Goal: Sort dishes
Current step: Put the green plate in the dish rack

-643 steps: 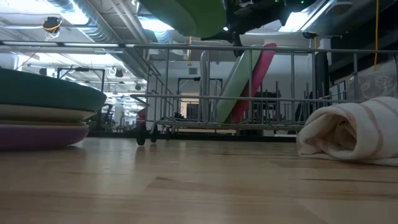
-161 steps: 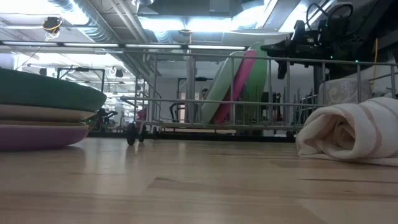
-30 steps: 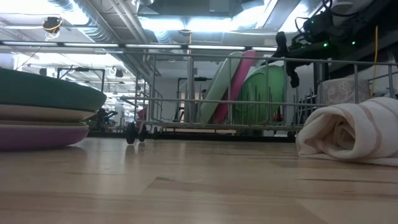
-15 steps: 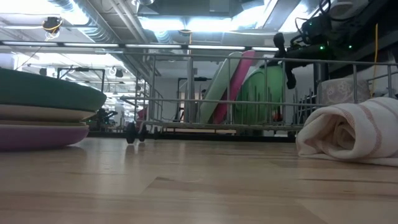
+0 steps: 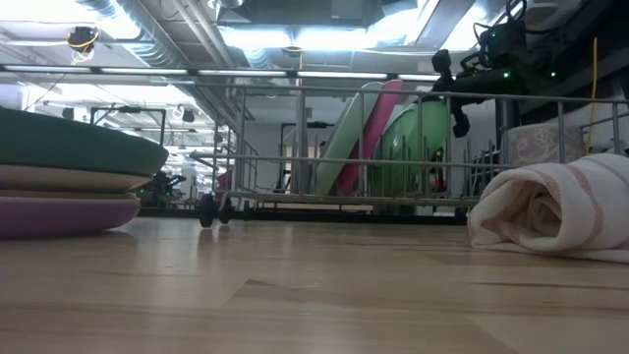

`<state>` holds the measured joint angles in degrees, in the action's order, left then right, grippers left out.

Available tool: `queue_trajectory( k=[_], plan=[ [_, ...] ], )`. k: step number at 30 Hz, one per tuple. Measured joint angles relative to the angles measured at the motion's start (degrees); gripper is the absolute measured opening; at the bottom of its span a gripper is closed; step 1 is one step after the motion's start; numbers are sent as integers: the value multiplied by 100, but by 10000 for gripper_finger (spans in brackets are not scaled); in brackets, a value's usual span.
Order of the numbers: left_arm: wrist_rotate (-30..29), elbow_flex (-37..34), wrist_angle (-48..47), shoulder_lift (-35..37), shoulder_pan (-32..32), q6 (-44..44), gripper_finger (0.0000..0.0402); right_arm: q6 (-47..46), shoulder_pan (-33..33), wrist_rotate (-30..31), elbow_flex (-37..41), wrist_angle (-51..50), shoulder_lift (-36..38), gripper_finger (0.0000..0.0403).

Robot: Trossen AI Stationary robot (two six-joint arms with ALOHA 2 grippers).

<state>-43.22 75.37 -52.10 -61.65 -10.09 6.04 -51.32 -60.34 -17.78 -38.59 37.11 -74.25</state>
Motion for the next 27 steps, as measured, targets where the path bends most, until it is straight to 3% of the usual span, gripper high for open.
queue_trajectory(
  k=[12,21,27],
  plan=[
    [0,0,1,-1,0,18,52,-119,-2,83,0,576,-622,51],
    [0,0,0,0,0,20,52,-117,-2,122,0,667,-698,54],
    [0,0,0,0,0,20,52,-271,-11,170,-2,644,-701,94]
  ],
)
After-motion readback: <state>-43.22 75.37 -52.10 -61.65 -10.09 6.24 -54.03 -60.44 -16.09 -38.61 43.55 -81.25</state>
